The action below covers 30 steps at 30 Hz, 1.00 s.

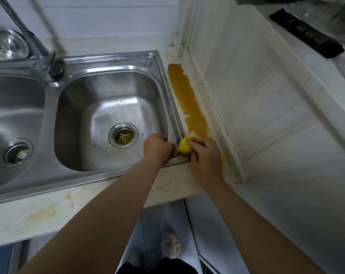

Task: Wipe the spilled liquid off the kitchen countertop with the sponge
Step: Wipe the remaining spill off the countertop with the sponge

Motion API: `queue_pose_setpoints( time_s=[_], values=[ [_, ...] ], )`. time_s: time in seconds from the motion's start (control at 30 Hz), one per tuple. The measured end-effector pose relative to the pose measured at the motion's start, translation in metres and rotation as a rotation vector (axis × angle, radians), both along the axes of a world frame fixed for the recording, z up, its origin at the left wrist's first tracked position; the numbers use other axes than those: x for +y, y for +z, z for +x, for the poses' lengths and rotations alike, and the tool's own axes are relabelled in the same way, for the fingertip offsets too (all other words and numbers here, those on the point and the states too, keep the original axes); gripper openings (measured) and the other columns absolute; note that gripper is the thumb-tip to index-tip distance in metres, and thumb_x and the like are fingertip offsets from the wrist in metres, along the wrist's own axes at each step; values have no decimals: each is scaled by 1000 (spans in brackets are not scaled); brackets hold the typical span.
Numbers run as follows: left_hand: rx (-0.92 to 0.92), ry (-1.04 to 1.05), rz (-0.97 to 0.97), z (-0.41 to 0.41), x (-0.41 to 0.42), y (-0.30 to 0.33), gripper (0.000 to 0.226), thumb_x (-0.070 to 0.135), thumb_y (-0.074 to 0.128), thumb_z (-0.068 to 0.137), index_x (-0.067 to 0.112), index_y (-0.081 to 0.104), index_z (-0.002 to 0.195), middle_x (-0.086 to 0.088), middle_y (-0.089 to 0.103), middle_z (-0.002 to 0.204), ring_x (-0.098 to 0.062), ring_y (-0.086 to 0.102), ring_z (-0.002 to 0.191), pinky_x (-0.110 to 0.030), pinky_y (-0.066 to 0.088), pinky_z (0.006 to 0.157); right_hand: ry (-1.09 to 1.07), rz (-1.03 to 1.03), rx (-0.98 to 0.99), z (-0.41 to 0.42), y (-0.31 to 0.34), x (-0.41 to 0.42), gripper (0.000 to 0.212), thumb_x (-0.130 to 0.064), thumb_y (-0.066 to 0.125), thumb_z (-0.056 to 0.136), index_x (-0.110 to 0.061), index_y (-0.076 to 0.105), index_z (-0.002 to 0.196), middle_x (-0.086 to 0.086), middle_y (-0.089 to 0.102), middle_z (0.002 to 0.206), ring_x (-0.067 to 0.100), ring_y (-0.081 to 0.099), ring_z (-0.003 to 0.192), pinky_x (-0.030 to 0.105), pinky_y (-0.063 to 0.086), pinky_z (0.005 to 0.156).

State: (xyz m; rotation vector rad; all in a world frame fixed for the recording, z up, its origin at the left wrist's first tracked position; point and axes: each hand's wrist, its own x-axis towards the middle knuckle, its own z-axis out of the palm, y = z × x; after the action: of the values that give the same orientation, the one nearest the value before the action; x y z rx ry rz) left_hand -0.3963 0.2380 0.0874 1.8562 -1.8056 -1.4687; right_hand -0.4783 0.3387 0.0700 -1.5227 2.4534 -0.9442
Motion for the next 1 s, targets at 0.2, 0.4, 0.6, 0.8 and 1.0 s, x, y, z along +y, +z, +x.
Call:
queue_pose_setpoints(
  time_s=[0.2,0.4,0.6,0.8,1.0],
  values=[
    [0,77,16,-2,-12,-10,33,21,75,79,8,71,109,-12,68,111,-25,62,105,-34,50,94,-99,70,0,-3,5,-30,33,-7,50,80,-10,68,107,13,62,101,32,55,92,40,44,81],
    [5,97,17,-3,-14,-9,29,23,75,79,6,73,102,-11,70,107,-23,62,103,-29,48,89,-144,215,115,-17,12,-44,32,-14,43,87,-9,63,112,15,57,109,33,51,100,40,39,88],
    [-10,79,55,-9,-23,-11,27,28,75,78,8,74,97,-11,70,102,-24,63,97,-30,50,85,-268,360,241,3,6,-25,34,-9,62,76,-2,60,110,20,57,108,35,54,96,40,45,82],
    [19,91,112,-8,-27,-15,31,23,76,78,9,72,105,-10,69,106,-24,62,101,-32,50,92,-121,343,126,-35,12,-53,44,-19,41,92,-9,43,134,16,41,134,32,38,122,41,32,102],
    [47,175,211,-13,-33,-14,44,42,75,74,6,70,99,-14,69,100,-30,65,92,-41,54,88,-36,243,88,-12,-2,-27,48,-23,32,89,-6,48,132,18,49,135,37,45,124,47,38,100]
  ],
)
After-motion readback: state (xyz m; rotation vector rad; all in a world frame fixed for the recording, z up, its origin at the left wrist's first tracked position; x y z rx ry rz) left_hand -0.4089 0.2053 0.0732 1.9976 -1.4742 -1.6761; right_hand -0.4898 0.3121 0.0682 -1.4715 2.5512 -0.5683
